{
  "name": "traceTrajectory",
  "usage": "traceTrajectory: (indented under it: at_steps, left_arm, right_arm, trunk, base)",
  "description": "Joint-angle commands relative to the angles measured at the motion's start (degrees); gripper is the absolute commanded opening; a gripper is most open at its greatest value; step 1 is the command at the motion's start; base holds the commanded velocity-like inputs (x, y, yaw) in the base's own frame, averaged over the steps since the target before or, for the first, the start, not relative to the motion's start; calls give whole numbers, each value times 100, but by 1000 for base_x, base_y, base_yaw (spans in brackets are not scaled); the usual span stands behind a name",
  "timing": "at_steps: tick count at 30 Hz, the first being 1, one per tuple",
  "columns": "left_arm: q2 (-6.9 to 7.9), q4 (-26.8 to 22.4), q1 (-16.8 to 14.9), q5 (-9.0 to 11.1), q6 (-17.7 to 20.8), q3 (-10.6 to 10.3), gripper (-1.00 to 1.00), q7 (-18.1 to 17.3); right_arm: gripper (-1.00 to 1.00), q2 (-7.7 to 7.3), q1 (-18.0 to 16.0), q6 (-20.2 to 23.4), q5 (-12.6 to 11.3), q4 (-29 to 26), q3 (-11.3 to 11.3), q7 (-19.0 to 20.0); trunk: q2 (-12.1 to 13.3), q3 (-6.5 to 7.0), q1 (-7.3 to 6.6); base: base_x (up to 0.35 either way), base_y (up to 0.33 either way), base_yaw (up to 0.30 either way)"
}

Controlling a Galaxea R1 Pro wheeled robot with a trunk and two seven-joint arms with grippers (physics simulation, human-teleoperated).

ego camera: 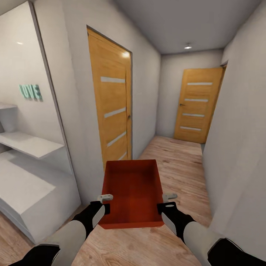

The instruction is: Move the two storage containers from the living room to the garage. In the garage, place one container on the floor and stack the other container on top of it (either order is fine).

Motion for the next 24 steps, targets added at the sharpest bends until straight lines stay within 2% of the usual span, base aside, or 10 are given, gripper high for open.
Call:
traceTrajectory:
  at_steps: [1, 14, 24]
  left_arm:
    - [52, -30, -1, -203, 8, -10, -100, 110]
    - [52, -30, -1, -203, 8, -10, -100, 110]
    - [52, -30, -1, -203, 8, -10, -100, 110]
  right_arm:
    - [-100, -6, 0, 42, -94, 10, 64, -52]
    - [-100, -6, -1, 42, -94, 10, 64, -52]
    - [-100, -5, 4, 42, -94, 10, 64, -52]
  trunk:
    - [-4, -2, 5]
    - [-4, -2, 5]
    - [-4, -2, 5]
  base:
    - [322, 0, -1]
    - [322, 0, -6]
    - [322, 0, -212]
